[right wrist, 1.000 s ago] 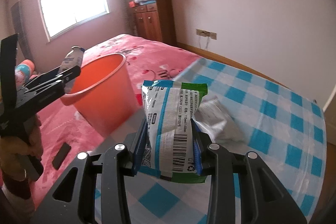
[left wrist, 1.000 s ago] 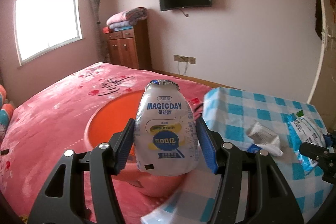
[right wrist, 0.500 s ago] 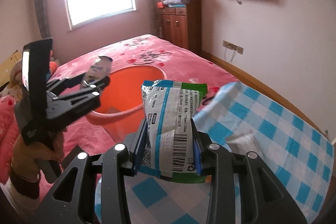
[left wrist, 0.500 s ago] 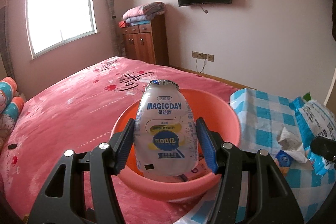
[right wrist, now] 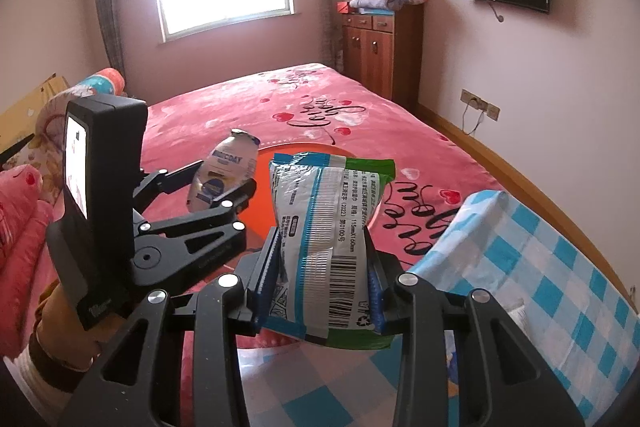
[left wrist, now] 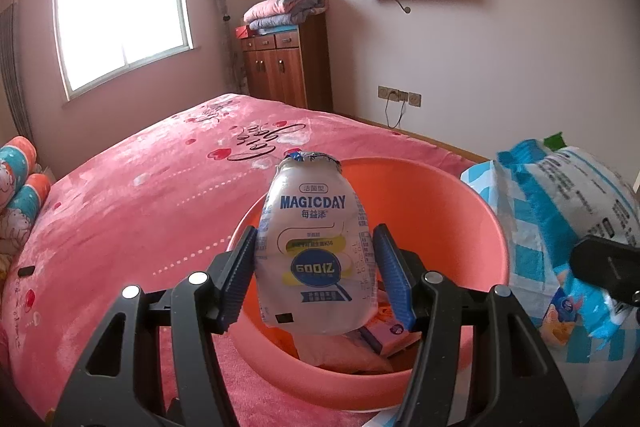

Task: Collect trash
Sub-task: 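Open both tools over the bucket to drop the packets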

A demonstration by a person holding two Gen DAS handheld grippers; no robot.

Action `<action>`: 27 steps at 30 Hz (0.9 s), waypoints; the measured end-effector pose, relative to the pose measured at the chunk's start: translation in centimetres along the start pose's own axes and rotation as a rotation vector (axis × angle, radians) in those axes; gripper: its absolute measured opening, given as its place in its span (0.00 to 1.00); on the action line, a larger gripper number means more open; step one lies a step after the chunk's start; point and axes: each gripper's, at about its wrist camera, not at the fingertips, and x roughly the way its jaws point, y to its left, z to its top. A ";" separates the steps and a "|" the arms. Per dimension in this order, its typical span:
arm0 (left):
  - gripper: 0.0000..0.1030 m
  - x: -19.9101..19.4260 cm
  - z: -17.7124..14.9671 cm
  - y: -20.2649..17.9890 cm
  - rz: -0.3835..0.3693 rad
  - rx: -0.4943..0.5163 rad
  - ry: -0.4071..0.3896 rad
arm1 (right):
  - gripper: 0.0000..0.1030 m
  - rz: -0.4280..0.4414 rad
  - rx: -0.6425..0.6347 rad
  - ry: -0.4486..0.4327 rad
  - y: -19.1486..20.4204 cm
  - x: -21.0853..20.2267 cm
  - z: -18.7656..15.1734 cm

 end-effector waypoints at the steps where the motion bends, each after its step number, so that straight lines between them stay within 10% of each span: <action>1: 0.58 0.2 0.0 -0.1 0.001 0.000 0.003 | 0.38 0.001 -0.003 0.003 0.1 0.2 0.1; 13: 0.58 2.9 0.0 -0.3 0.008 0.002 0.063 | 0.41 0.008 -0.019 0.024 0.4 4.3 1.4; 17: 0.68 3.8 0.0 -0.3 0.025 -0.004 0.090 | 0.69 0.009 0.030 0.005 -0.7 4.6 1.3; 27: 0.84 4.1 -0.5 -1.2 0.068 0.035 0.089 | 0.87 -0.060 0.141 -0.063 -4.0 1.7 -0.6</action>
